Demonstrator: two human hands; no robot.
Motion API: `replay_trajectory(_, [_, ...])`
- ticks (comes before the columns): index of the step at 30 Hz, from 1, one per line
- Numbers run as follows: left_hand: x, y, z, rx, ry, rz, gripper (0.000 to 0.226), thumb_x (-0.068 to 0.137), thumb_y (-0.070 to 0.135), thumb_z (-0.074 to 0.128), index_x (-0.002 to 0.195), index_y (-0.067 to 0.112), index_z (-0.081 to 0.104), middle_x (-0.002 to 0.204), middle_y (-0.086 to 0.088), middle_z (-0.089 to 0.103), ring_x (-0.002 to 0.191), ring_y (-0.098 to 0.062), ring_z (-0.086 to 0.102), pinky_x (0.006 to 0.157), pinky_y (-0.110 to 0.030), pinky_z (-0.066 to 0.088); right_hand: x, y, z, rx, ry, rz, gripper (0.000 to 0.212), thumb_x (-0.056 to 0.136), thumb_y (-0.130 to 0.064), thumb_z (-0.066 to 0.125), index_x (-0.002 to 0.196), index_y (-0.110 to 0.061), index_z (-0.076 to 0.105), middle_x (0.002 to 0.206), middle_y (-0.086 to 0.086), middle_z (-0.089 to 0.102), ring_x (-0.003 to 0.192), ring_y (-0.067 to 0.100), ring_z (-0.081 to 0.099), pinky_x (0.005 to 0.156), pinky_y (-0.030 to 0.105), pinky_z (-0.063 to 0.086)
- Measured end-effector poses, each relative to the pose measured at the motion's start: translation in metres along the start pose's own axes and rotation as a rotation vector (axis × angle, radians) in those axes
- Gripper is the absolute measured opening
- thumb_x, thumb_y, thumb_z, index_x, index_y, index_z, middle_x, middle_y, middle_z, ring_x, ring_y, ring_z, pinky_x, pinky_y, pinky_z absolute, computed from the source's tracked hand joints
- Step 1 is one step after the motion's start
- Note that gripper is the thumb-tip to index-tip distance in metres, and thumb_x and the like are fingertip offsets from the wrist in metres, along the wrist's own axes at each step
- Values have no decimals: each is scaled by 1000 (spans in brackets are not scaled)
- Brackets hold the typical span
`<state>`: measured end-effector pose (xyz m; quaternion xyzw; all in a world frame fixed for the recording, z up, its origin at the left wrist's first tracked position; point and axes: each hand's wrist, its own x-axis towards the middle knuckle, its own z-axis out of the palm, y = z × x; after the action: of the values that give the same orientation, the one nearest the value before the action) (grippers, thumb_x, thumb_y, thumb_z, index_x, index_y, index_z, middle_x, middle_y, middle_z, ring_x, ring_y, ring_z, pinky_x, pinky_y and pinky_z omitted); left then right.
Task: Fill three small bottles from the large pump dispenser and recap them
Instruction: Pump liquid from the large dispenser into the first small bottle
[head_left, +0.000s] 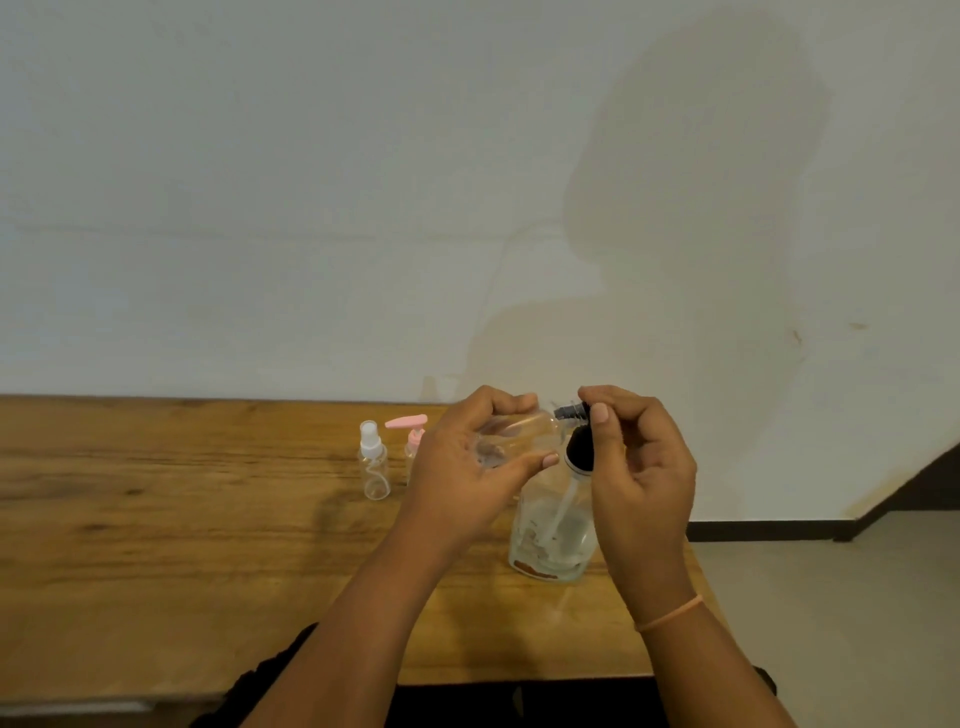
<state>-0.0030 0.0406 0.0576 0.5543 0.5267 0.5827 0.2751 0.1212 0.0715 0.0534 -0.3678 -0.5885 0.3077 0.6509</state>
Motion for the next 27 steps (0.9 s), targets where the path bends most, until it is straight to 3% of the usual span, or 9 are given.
replay_trajectory(4, [1,0,-1,30,22,11,37,67,19,82,87,38,57,101,28,63,101,13,56,75,-1,43,4,-6,9,128,63,170,13,94,-11,52,88,-12,63,89,5,68,88,15,66,74,20,51])
replay_trajectory(11, [-1,-6,1,19,0,-31,37,68,16,82,86,35,57,102,26,61,99,19,54,73,-1,44,-2,4,10,59,51,133,15,95,-10,53,85,-19,60,84,-1,65,84,15,64,73,22,52])
replay_trajectory(17, [1,-2,3,1,20,-1,36,65,23,83,87,37,57,102,28,63,103,11,57,80,-8,49,10,-13,7,291,73,328,16,93,-6,52,84,-9,64,76,-5,68,79,9,64,75,22,54])
replay_trajectory(21, [2,-4,3,20,32,11,35,65,25,82,86,38,57,102,28,64,103,10,58,83,-9,49,18,-14,13,216,97,374,18,93,-13,56,79,-13,67,68,-8,68,70,4,63,68,18,53])
replay_trajectory(25, [4,-4,3,12,27,-6,36,66,21,83,85,36,56,102,27,63,104,9,57,78,-5,47,17,-8,17,122,61,368,24,97,-17,50,84,-15,69,83,4,71,82,15,67,74,26,54])
replay_trajectory(27, [3,-6,2,19,18,-22,37,67,18,83,86,36,56,103,27,63,104,9,57,76,-5,47,15,-5,18,73,55,339,25,98,-16,47,85,-13,69,83,7,70,77,19,65,70,26,53])
